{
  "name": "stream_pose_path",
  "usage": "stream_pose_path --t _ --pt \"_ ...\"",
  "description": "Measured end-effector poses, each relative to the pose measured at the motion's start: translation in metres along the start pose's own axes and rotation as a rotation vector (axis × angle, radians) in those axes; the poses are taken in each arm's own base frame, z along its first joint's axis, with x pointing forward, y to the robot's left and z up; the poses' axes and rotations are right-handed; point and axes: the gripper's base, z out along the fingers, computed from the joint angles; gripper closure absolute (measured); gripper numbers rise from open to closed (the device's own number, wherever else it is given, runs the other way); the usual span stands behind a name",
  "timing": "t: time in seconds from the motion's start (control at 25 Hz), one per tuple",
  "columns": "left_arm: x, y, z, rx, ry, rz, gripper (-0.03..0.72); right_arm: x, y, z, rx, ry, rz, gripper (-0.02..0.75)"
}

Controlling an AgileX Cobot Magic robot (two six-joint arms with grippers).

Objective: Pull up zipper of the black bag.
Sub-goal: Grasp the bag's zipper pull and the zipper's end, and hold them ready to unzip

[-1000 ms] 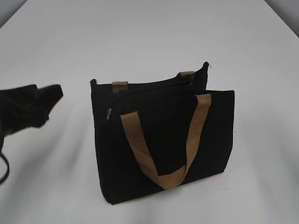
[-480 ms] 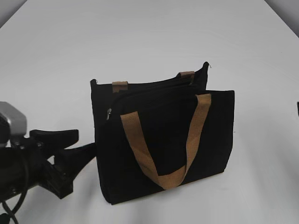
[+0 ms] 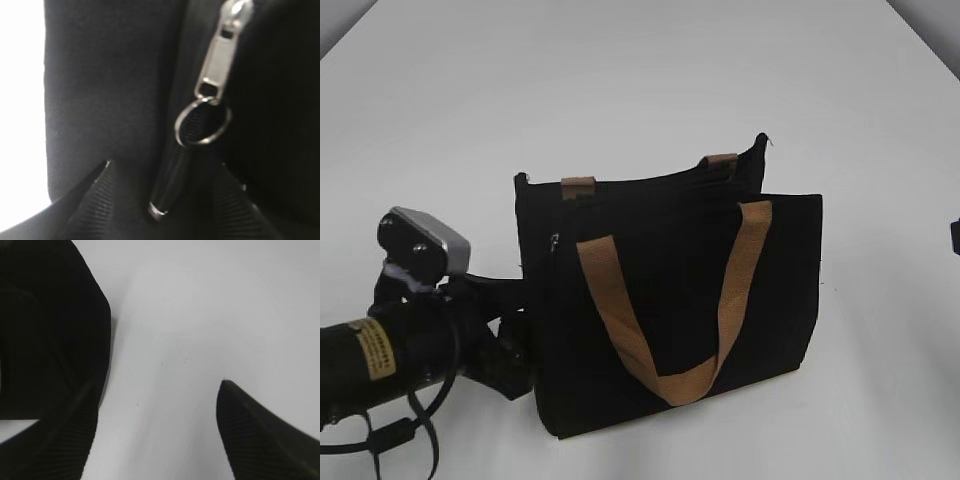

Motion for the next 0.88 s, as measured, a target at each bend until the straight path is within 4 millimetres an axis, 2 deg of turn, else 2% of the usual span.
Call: stream_pose_path --t 0.12,0.2,0.32,0.44,0.52,0.72,0.88 --pt "-0.004 0.004 0.012 -0.011 0.055 0.009 0.237 0.0 0.0 0.0 0.0 -0.001 -0.002 0.166" --pt "-0.007 0.006 0.018 -0.025 0.088 0.007 0.277 0.0 0.0 0.0 0.0 -0.001 -0.005 0.166" --pt "-0.009 0.009 0.022 -0.04 0.104 -0.001 0.401 0.0 0.0 0.0 0.0 -0.001 -0.007 0.166" --pt "-0.007 0.009 0.022 -0.043 0.133 -0.002 0.579 -0.005 0.0 -0.002 0.002 -0.015 -0.026 0.166" --pt "-0.006 0.009 0.022 -0.043 0.142 -0.002 0.647 -0.013 -0.001 -0.006 0.005 -0.041 -0.06 0.166" --pt "-0.01 0.007 0.008 -0.048 0.122 -0.001 0.662 -0.035 -0.002 -0.016 0.01 -0.106 -0.145 0.166" --pt "-0.015 0.004 -0.009 -0.05 0.089 0.005 0.662 -0.043 0.009 -0.01 -0.071 -0.09 -0.203 0.166"
